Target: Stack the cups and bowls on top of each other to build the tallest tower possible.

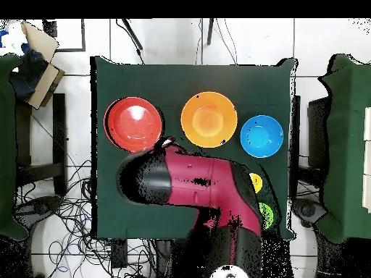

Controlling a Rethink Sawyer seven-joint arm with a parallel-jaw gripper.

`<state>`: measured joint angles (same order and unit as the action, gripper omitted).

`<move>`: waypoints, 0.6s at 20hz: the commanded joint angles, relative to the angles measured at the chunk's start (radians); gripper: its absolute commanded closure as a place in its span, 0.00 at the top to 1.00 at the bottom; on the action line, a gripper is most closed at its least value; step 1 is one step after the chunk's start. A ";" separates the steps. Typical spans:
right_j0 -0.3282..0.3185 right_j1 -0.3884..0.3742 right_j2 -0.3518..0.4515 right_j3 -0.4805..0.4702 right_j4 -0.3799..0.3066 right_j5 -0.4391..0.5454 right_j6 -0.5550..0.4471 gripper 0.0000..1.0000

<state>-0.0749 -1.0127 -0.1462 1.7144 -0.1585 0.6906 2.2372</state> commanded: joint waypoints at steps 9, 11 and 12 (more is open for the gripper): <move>-0.312 -0.008 0.319 0.252 -0.184 -0.184 -0.394 1.00; -0.342 0.005 0.343 0.257 -0.206 -0.205 -0.392 1.00; -0.358 0.017 0.356 0.256 -0.219 -0.219 -0.391 1.00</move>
<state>-0.3804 -1.0488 0.0363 1.8532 -0.2575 0.5423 2.1305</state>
